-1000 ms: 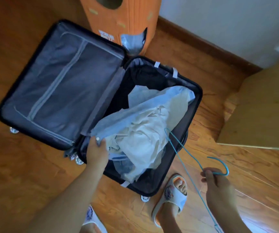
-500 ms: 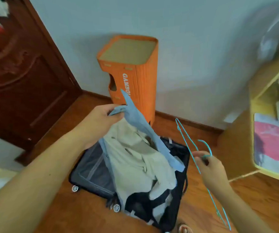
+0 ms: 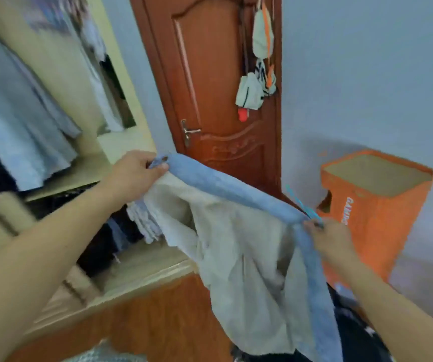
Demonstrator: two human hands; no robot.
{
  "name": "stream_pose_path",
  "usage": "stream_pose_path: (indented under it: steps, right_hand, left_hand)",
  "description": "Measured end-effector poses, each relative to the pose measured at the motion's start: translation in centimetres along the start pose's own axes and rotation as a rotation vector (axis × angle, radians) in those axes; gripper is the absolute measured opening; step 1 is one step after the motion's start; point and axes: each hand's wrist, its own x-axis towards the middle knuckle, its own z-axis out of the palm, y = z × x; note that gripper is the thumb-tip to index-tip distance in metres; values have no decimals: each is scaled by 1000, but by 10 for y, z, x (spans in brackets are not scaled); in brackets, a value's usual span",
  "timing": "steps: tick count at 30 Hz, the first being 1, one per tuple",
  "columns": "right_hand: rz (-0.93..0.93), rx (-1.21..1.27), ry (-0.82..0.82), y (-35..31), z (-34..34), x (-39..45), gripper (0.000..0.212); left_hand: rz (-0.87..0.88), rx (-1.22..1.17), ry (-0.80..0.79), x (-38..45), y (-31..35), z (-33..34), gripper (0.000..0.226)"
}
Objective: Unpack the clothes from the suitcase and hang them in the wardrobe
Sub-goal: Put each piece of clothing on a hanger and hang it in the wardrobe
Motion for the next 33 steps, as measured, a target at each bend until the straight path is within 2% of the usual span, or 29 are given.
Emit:
stream_pose_path:
  steps: [2, 4, 7, 8, 10, 13, 16, 20, 24, 26, 27, 30, 33]
  right_hand:
    - [-196, -73, -78, -65, -10, 9, 31]
    - [-362, -55, -109, -132, -4, 7, 31]
    - [-487, 75, -101, -225, 30, -14, 30]
    - [-509, 111, -86, -256, 44, -23, 32]
    - [-567, 165, -102, -317, 72, -47, 35]
    - [-631, 237, -125, -401, 107, -89, 38]
    - [-700, 331, -197, -476, 147, -135, 35]
    - [-789, 392, -338, -552, 219, -208, 29]
    - [-925, 414, -519, -599, 298, -289, 28]
    - [-938, 427, -653, -609, 334, -319, 21]
    - [-957, 417, -724, -612, 354, -332, 21]
    - [-1065, 303, -925, -620, 423, -369, 23]
    - [-1186, 110, -1162, -616, 500, -419, 24]
  left_hand:
    - [-113, -41, 147, -20, -36, -49, 38]
    - [-211, -36, 307, -46, -70, -90, 29]
    - [-192, 36, 528, -88, -125, -138, 8]
    - [-196, 62, 575, -104, -142, -154, 17]
    - [-125, 169, 582, -139, -172, -186, 38]
    - [19, 559, 383, -190, -210, -248, 60]
    - [-83, 822, 286, -255, -241, -313, 60]
    - [-134, 981, 391, -354, -284, -375, 89]
    - [-292, 832, 514, -445, -326, -397, 77]
    - [-395, 556, 759, -487, -339, -396, 79]
    - [-487, 404, 829, -506, -346, -393, 79]
    - [-729, 266, 832, -555, -358, -374, 69]
    - [-886, 401, 818, -592, -377, -337, 50]
